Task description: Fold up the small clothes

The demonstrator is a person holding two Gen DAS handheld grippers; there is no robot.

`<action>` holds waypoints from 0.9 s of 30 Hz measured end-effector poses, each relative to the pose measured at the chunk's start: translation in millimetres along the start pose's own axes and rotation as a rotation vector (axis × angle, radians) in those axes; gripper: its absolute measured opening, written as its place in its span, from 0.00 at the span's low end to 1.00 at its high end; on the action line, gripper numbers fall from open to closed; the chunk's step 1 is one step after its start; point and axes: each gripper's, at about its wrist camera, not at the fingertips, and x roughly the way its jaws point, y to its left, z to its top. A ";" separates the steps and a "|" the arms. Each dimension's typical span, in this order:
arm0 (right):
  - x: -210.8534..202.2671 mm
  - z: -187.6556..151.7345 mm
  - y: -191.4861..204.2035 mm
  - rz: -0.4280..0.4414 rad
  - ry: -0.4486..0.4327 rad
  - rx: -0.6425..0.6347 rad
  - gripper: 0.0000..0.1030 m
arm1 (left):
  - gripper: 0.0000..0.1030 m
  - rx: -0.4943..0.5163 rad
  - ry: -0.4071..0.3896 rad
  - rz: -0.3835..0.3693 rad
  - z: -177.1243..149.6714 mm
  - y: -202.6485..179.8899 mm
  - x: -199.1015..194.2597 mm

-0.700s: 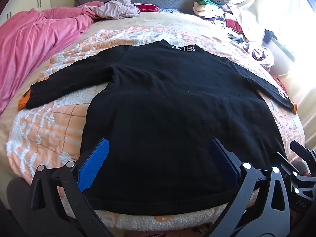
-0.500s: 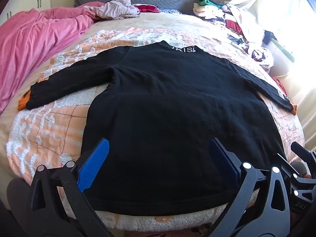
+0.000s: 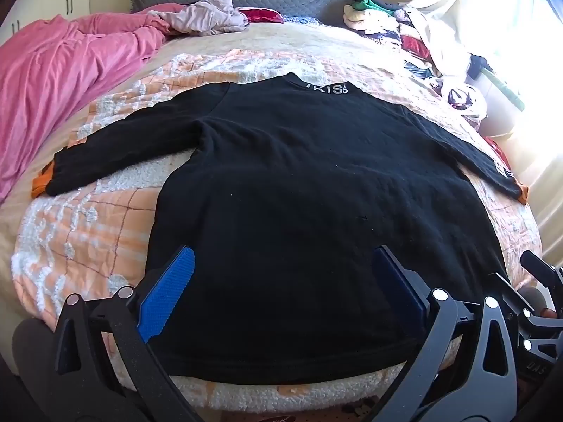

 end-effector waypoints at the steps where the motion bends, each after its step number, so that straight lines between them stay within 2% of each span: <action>1: -0.1 0.3 0.4 -0.002 -0.001 0.000 0.96 | 0.92 0.000 0.000 0.000 -0.1 -0.2 0.5; 27: -1.7 -1.8 1.0 -0.006 -0.008 -0.011 0.96 | 0.92 -0.004 0.000 0.002 -0.4 2.3 -2.4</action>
